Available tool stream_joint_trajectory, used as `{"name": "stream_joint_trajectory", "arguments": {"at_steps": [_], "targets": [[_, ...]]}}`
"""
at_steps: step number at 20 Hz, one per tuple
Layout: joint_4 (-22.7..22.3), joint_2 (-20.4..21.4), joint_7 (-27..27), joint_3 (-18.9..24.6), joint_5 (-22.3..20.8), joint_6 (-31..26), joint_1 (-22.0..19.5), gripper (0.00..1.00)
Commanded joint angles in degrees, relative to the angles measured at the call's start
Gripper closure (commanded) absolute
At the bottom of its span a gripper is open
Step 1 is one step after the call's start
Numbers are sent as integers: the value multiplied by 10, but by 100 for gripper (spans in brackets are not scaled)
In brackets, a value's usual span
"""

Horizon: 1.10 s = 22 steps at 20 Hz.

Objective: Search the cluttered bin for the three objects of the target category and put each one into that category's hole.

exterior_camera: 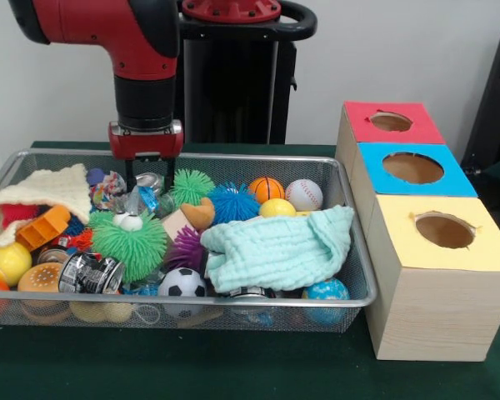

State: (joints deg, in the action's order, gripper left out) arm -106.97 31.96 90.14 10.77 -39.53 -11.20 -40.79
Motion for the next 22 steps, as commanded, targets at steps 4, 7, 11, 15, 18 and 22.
{"name": "stream_joint_trajectory", "arguments": {"at_steps": [4,7,11,15,18,22], "targets": [[59,7,-9,16,-11,-52,-15,0],[19,27,-40,87,34,-94,-68,0],[-24,37,-53,179,85,-129,-127,0],[-48,51,-48,219,108,-148,-149,0],[-51,61,-44,227,110,-160,-150,0],[-44,56,-37,217,82,-138,-147,0]]}}
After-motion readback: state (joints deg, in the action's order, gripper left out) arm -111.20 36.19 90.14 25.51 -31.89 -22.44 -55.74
